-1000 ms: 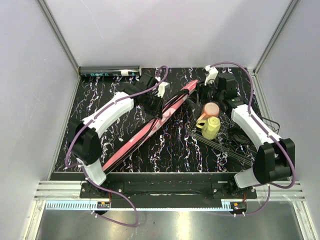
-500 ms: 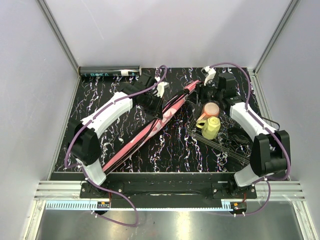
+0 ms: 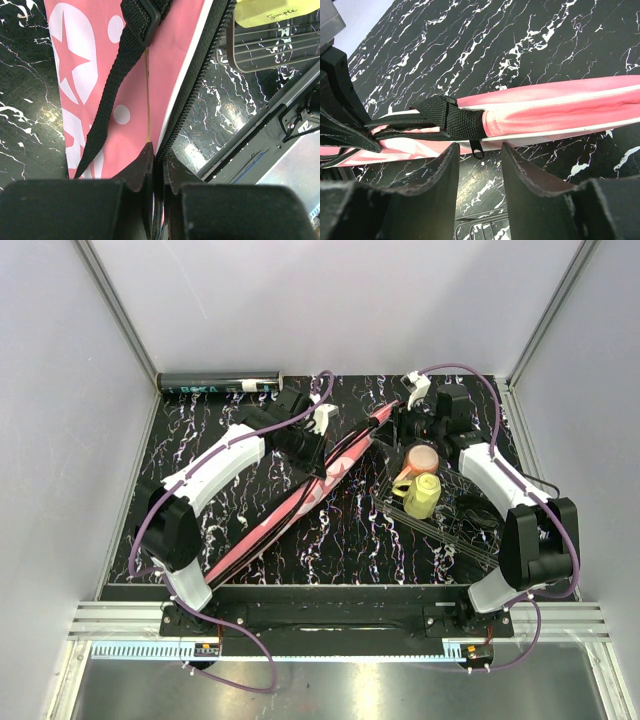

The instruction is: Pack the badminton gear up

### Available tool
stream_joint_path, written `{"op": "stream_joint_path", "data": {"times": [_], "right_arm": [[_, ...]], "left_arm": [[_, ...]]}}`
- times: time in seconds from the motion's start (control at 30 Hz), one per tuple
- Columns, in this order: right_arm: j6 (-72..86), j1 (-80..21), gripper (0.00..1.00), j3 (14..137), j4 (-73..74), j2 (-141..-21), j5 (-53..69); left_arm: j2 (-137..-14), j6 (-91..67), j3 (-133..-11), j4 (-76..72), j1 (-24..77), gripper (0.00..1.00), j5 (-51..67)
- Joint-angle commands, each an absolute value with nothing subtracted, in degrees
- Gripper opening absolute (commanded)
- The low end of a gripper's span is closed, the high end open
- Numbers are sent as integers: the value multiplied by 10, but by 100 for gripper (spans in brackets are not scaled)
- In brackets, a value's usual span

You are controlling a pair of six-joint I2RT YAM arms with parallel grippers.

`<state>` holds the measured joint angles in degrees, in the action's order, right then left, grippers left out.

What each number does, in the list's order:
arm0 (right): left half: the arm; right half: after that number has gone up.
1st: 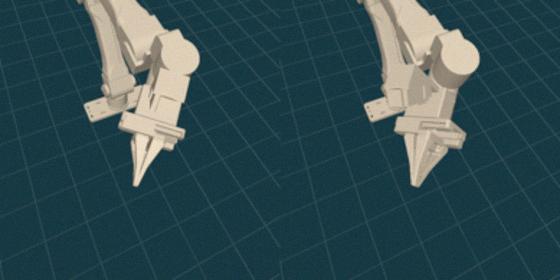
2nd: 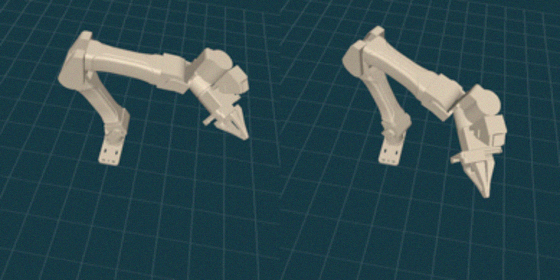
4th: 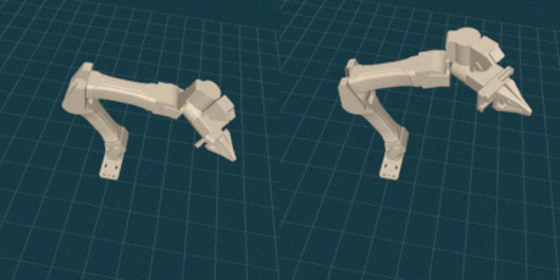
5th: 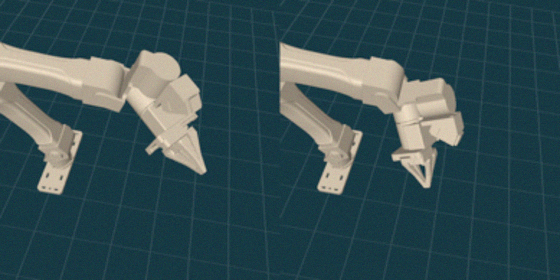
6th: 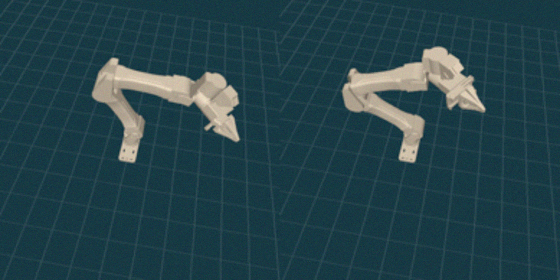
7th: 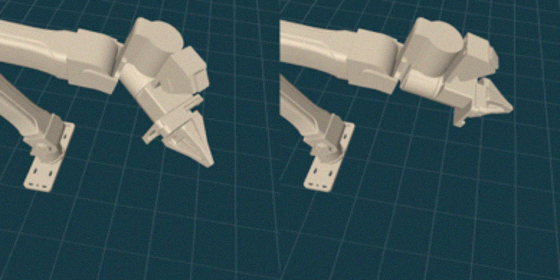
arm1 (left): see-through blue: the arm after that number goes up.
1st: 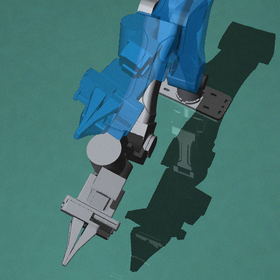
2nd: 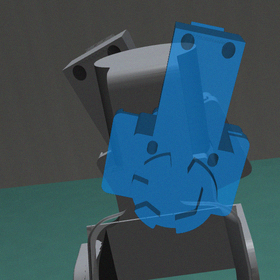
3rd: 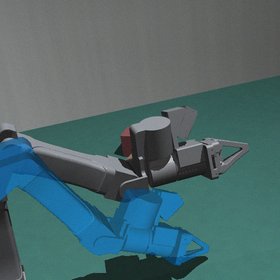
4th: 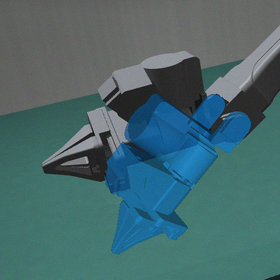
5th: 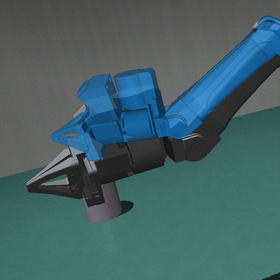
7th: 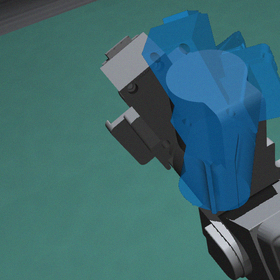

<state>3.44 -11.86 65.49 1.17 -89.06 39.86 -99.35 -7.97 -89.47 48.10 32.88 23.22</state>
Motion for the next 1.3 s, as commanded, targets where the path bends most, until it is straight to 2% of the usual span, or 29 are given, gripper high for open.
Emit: {"op": "stream_joint_path", "data": {"times": [0.0,0.27,0.5,0.6,0.63,0.67,0.87,1.0,1.1,1.27], "right_arm": [[18,-116,45,702,-3,-890,385],[22,-116,36,718,20,-900,381],[38,-116,23,724,20,-910,390],[57,-117,11,714,6,-901,406],[61,-116,2,709,-16,-897,411],[68,-116,0,698,-25,-890,414],[122,-145,0,644,-72,-846,367],[120,-247,0,627,-47,-824,288],[171,-301,0,591,-93,-810,283],[194,-337,0,557,-113,-804,275]], "left_arm": [[-962,-81,-899,448,328,0,269],[-968,-81,-900,448,329,0,278],[-968,-81,-900,448,329,0,275],[-966,-83,-898,445,328,0,272],[-965,-83,-898,443,329,0,270],[-965,-85,-898,442,327,0,265],[-967,-98,-902,433,319,0,251],[-972,-111,-914,427,307,0,249],[-979,-117,-924,426,299,0,256],[-980,-121,-925,424,299,0,254]]}}
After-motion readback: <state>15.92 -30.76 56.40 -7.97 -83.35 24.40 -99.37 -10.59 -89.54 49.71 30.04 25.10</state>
